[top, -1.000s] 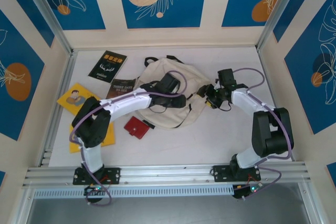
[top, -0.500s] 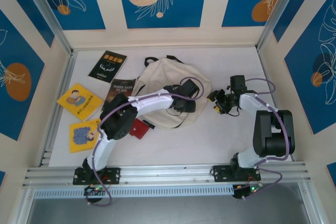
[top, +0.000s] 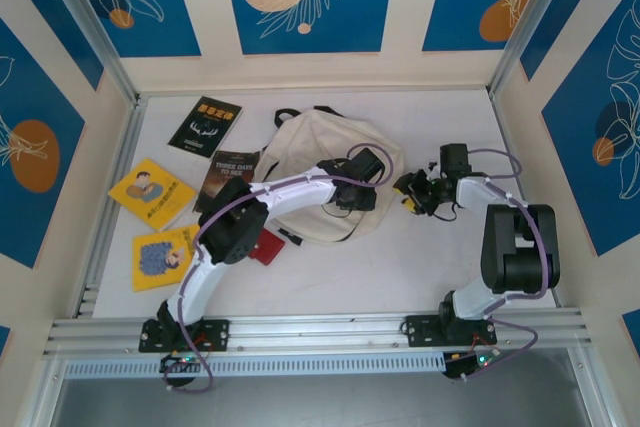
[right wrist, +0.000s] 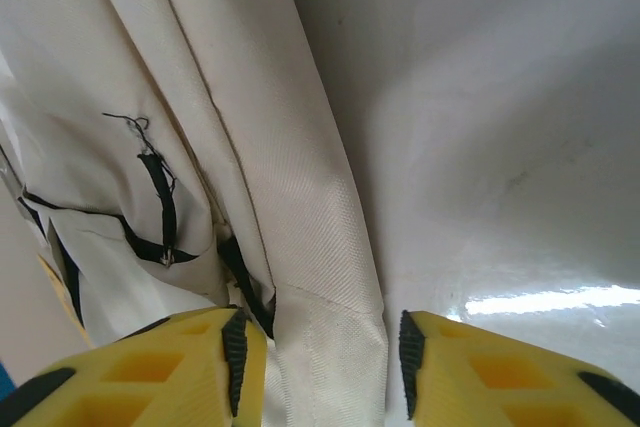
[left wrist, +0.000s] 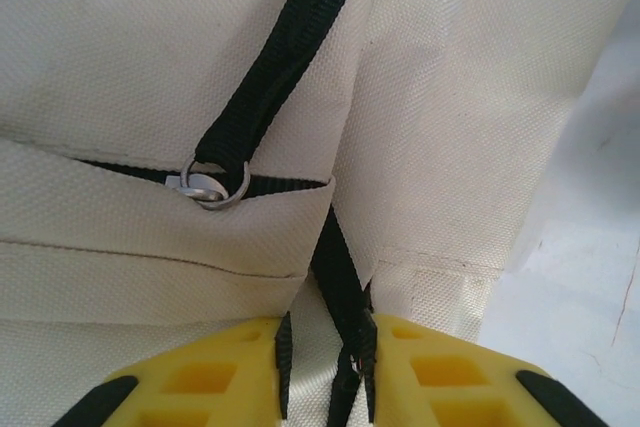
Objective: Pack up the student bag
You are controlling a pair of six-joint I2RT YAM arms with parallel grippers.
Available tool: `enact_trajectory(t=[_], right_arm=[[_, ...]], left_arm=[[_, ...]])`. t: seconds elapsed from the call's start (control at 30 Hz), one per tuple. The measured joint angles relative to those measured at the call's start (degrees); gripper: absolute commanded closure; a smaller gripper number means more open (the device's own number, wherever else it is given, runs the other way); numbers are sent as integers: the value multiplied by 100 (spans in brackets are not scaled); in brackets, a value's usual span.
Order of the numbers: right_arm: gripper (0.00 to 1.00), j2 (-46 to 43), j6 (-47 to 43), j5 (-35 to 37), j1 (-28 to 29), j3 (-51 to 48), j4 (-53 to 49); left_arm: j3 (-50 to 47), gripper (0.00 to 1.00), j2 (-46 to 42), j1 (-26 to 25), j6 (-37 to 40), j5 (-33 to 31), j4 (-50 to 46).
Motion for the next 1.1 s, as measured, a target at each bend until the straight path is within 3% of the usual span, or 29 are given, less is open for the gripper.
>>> enact_trajectory(t=[0.33,0.6,0.77,0.9,1.1], right_arm=[[50,422,-258,26,13,273,-153],[52,1185,-619,273,70,1047,-282],[60,1375,-752,310,116,1143,-382],[77,1384,-874,173,175,1176,-382],[86,1384,-879,13,260,1167,-378]], left_arm=[[-391,72,-264,-4,-22,-22,295],[-396,69,-461,-4,-55,-61,439],[-109,66,-363,-4,-83,-81,317],[302,65,-105,-4,-83,-92,164],[433,63,111,-4,-87,-249,-205]])
